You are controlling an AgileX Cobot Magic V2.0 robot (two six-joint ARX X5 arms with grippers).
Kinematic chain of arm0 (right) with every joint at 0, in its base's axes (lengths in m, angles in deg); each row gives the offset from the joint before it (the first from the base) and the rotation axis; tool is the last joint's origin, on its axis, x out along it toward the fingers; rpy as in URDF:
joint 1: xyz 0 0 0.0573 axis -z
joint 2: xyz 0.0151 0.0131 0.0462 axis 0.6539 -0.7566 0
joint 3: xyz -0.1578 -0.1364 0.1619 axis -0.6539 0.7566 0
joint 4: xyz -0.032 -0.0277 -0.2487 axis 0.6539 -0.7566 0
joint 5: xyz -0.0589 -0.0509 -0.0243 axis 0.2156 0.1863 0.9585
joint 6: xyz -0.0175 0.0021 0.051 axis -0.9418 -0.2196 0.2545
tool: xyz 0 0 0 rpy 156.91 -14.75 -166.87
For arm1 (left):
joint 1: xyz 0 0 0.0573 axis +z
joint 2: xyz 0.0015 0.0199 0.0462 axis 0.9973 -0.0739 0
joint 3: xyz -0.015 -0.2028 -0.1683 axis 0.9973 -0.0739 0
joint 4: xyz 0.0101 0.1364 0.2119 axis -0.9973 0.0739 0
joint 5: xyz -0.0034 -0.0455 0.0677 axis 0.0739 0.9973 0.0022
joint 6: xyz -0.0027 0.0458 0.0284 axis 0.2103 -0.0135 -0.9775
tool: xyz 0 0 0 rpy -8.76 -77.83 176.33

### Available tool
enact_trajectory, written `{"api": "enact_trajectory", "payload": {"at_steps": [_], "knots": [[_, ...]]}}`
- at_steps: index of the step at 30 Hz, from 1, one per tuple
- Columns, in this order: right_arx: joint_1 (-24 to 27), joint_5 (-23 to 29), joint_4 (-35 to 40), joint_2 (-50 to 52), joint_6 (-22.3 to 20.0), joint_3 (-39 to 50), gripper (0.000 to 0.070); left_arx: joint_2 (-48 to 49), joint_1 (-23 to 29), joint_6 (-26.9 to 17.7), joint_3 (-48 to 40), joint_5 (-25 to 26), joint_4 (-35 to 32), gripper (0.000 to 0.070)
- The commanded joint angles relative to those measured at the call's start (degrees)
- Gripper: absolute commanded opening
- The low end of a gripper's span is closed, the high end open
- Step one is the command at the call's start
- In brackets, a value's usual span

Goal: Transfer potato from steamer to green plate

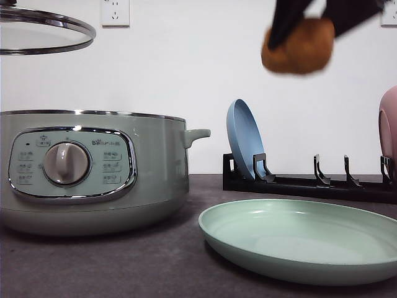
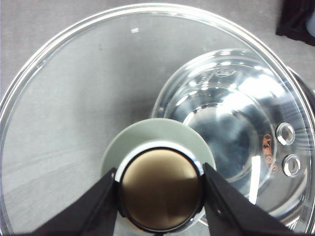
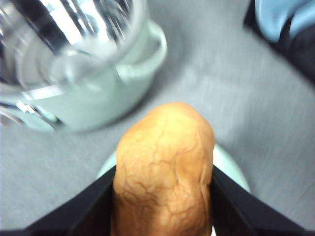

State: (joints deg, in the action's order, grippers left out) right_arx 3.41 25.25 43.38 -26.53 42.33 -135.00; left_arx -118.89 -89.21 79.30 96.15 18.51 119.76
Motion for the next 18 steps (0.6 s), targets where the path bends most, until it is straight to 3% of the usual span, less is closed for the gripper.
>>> {"api": "enact_trajectory", "payload": {"at_steps": [1, 7, 11, 18], "knots": [[-0.33, -0.02, 2.30, -0.24, 4.12, 2.53, 0.0184, 0.24, -0.40, -0.87, 1.70, 0.36, -2.35, 0.0001], [-0.66, 0.20, 12.35, -0.45, 11.58, 13.05, 0.0184, 0.24, -1.53, -0.87, 1.70, 0.36, -2.36, 0.0001], [-0.70, 3.10, 19.11, -0.53, 16.24, 19.36, 0.0184, 0.24, -1.93, -0.87, 1.70, 0.36, -2.36, 0.0001], [-0.70, 3.43, 25.11, -2.82, 18.84, 24.95, 0.0184, 0.24, -2.30, -0.87, 1.70, 0.36, -2.44, 0.0001]]}}
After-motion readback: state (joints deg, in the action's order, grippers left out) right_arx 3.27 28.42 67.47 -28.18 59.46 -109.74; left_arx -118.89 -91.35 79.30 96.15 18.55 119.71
